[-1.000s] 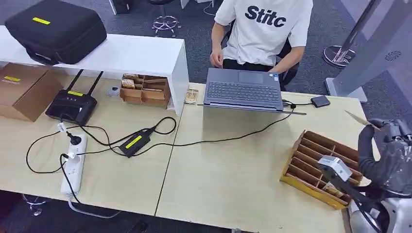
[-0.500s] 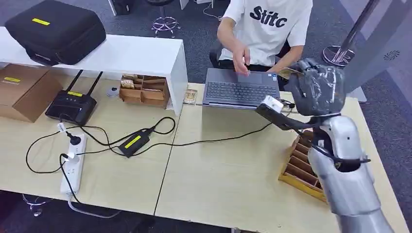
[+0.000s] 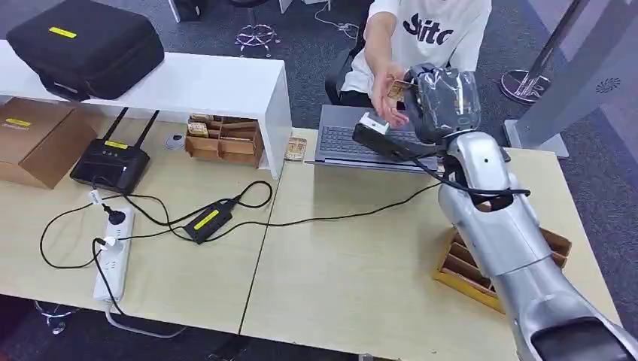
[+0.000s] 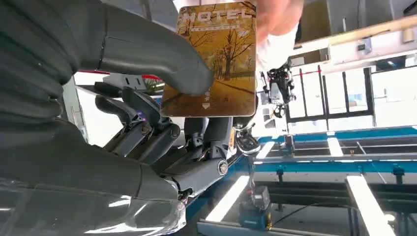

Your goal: Pass the card to the sensor for recognition and then transmit it.

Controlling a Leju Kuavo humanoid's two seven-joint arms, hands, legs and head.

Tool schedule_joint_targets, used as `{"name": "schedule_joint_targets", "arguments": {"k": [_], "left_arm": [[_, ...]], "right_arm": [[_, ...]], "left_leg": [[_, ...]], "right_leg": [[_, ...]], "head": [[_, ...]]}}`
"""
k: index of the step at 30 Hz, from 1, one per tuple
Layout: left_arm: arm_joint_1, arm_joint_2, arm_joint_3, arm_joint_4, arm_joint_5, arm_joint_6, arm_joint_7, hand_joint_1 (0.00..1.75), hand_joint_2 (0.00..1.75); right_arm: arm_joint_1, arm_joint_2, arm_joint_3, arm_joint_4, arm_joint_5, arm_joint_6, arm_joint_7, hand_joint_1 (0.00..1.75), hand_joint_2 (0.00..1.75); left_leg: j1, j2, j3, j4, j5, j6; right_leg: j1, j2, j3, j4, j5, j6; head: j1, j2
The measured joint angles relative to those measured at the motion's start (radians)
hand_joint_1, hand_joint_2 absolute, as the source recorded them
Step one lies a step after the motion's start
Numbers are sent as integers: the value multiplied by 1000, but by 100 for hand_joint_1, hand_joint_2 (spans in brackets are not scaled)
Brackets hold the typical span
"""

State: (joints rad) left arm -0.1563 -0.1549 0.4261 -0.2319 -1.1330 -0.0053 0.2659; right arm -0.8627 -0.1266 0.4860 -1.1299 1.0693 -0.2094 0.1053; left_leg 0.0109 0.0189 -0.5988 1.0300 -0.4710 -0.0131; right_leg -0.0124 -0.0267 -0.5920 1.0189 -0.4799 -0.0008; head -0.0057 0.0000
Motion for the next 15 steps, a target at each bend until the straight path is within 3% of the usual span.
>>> {"name": "schedule_joint_targets", "arguments": {"k": [15], "left_arm": [[0, -1, -5, 0, 2, 3, -2, 0, 175]], "right_arm": [[47, 1, 29, 18, 5, -27, -14, 175, 175]], "left_leg": [[0, 0, -1, 0, 0, -1]], "right_leg": [[0, 0, -2, 0, 0, 0]], "head": [[0, 0]]}}
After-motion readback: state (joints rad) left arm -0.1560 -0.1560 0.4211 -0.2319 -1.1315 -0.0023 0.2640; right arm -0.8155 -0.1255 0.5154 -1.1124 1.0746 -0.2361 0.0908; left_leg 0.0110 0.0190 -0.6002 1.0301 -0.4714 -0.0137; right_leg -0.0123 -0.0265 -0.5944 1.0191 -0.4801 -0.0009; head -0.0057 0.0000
